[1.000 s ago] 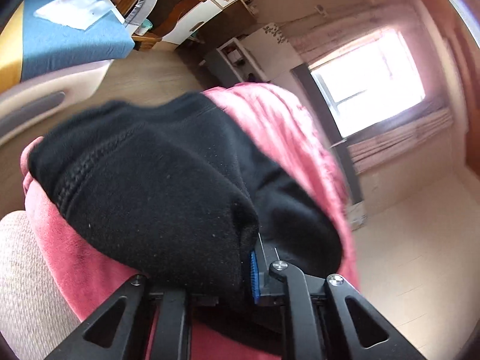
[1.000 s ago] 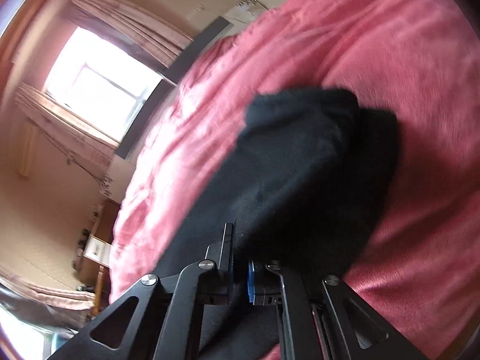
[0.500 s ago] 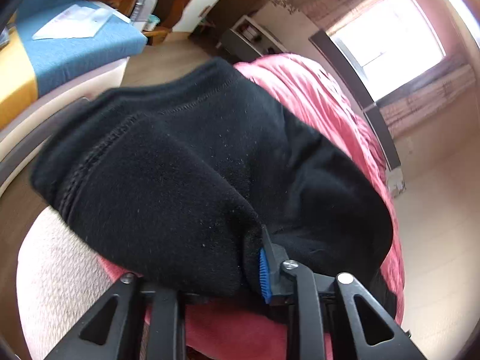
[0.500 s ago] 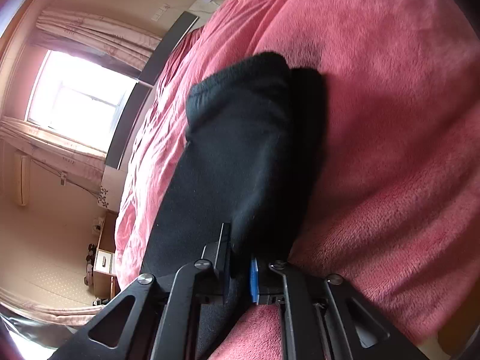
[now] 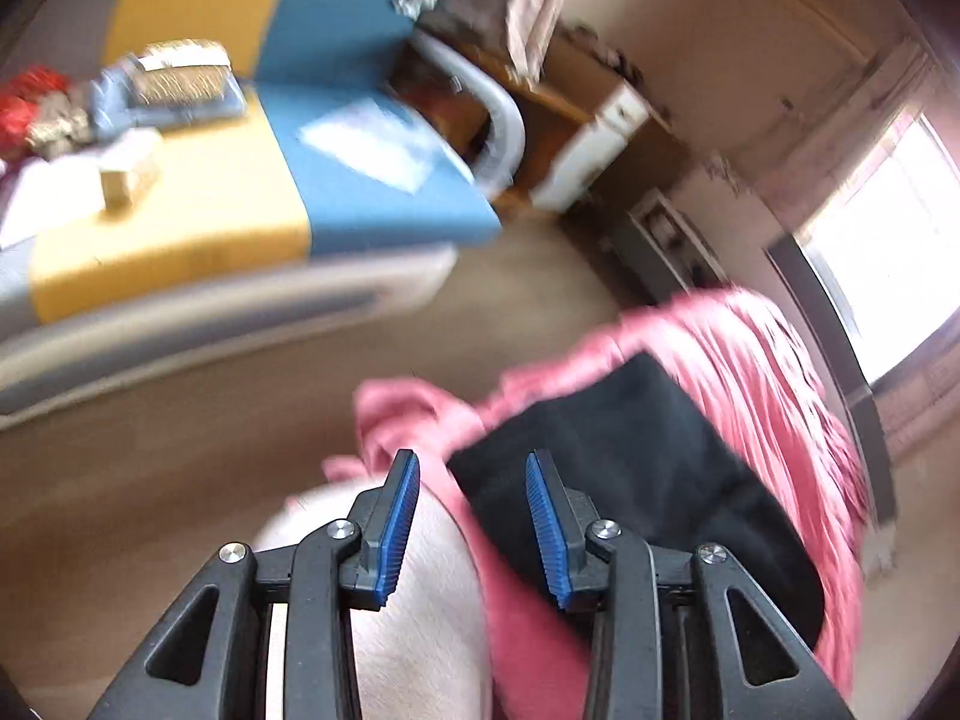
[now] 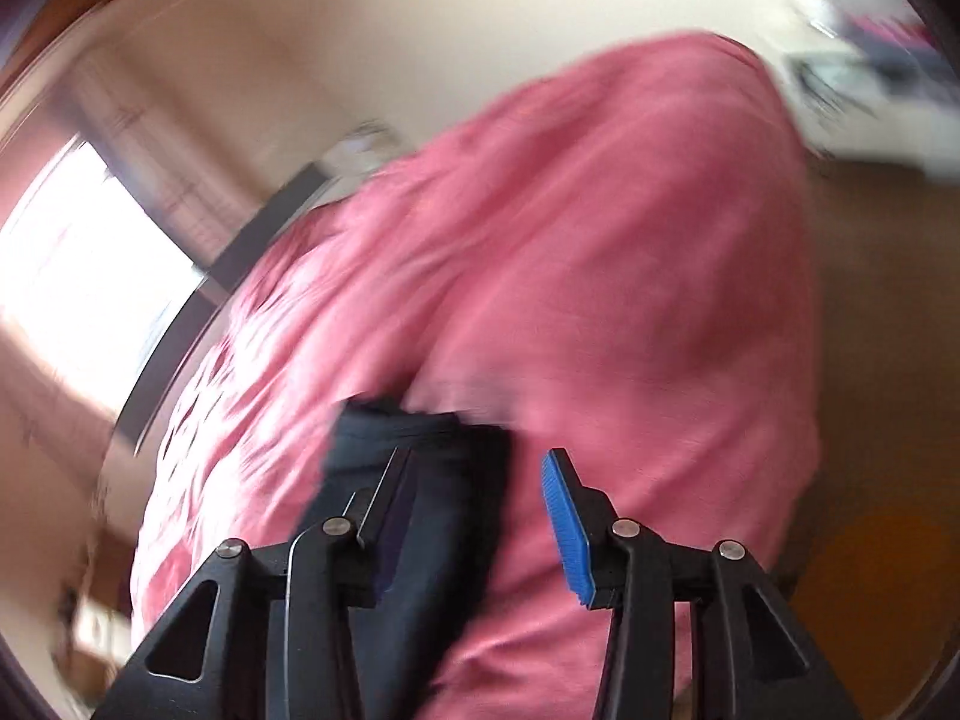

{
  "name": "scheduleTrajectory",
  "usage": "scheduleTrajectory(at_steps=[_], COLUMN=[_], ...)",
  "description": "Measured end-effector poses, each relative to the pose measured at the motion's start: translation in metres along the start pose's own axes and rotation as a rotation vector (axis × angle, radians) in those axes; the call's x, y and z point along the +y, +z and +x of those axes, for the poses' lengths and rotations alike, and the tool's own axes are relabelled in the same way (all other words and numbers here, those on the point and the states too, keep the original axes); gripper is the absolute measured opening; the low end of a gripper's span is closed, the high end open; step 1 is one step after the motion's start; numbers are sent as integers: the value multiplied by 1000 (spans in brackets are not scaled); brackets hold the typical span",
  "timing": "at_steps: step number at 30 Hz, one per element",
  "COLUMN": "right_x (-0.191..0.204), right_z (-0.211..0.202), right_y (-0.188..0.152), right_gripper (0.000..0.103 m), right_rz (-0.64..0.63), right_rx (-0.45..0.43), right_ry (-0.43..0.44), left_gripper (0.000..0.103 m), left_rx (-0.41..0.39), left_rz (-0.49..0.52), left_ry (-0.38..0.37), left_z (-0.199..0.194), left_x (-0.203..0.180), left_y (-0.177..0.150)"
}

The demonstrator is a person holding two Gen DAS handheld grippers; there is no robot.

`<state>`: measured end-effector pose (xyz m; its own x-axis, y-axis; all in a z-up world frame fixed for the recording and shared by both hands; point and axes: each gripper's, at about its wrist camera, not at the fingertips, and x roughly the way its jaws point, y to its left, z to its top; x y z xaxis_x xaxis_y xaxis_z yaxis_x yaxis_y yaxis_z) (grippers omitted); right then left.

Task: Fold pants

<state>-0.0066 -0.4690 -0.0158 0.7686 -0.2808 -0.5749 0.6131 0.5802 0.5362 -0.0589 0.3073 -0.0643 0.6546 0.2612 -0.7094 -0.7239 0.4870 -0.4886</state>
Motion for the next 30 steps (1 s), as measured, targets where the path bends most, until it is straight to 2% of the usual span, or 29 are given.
scheduleTrajectory(at_steps=[3, 6, 8, 10, 14, 16, 18, 20, 23, 30], right_x=[68, 137, 182, 227, 287, 314, 330, 345, 356, 356], right_z=[3, 8, 12, 14, 17, 22, 27, 37, 52, 73], right_y=[-22, -66, -99, -131, -180, -200, -219, -238, -264, -311], right_gripper=[45, 45, 45, 45, 45, 45, 46, 48, 52, 52], right_rz=[-250, -451, -516, -578, -591, -586, -588, -596, -615, -648], right_rx=[74, 233, 368, 469, 621, 700, 757, 817, 886, 1081], right_ry=[154, 365, 533, 653, 782, 814, 827, 832, 807, 770], left_gripper=[37, 39, 39, 39, 40, 40, 39, 39, 41, 41], left_rx=[-43, -22, 63, 155, 241, 256, 261, 206, 146, 169], left_rz=[123, 352, 493, 614, 732, 747, 790, 836, 919, 848], left_ry=[-70, -204, -271, -356, -418, -423, -392, -435, -392, -432], left_z=[-5, 2, 21, 44, 82, 98, 120, 119, 112, 107], left_x=[-31, -86, -124, -159, -206, -211, -202, -181, -184, -171], left_y=[0, -17, -35, -57, -90, -97, -110, -117, -128, -121])
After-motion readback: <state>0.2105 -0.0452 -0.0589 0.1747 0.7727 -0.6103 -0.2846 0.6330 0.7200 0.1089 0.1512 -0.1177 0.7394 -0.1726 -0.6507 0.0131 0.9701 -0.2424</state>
